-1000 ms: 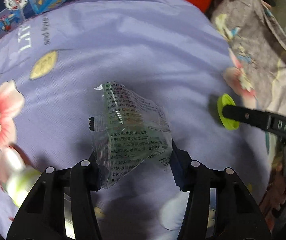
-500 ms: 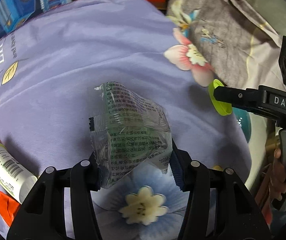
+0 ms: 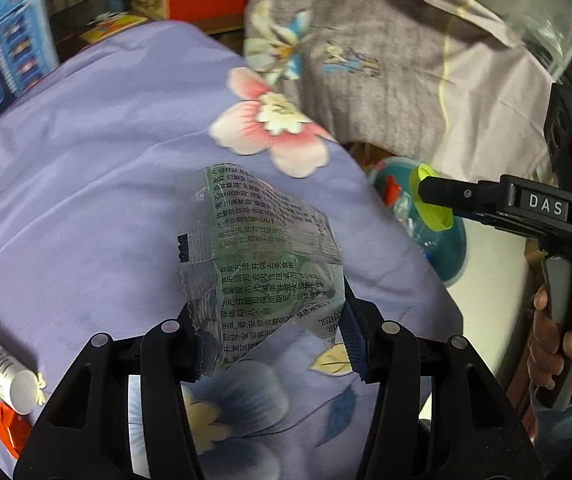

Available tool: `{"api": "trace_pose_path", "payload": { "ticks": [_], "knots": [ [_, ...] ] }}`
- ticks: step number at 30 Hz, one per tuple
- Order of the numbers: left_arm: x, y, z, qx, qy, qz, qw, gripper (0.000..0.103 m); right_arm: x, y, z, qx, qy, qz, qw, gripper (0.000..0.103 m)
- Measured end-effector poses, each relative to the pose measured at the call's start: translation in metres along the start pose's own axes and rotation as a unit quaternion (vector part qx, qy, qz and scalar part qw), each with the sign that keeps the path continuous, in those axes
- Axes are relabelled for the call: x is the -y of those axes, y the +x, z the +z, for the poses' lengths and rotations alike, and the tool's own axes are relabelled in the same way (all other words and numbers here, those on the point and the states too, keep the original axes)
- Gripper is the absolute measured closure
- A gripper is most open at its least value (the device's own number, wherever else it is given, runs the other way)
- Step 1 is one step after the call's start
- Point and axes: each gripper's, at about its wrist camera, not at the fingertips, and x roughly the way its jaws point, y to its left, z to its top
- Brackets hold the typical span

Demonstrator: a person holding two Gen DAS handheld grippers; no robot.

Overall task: Collect trash
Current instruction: 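Carry wrapper and green lid over the teal bin and release both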

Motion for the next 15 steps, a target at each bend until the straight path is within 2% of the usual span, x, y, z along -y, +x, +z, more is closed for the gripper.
{"api": "trace_pose_path", "payload": {
  "ticks": [6,15],
  "knots": [
    [0.043,0.013,0.010,-0.011,0.039,-0.001,0.9992,0.049,0.051,-0.024,0.002,0.021,0.040,-0.002,0.999,0.050],
    [0.091,0.033,0.021,-0.027,0.080,-0.004,0.9964,0.049,0.103,-0.046,0.003,0.041,0.081,-0.005,0.996,0.049]
  ]
}}
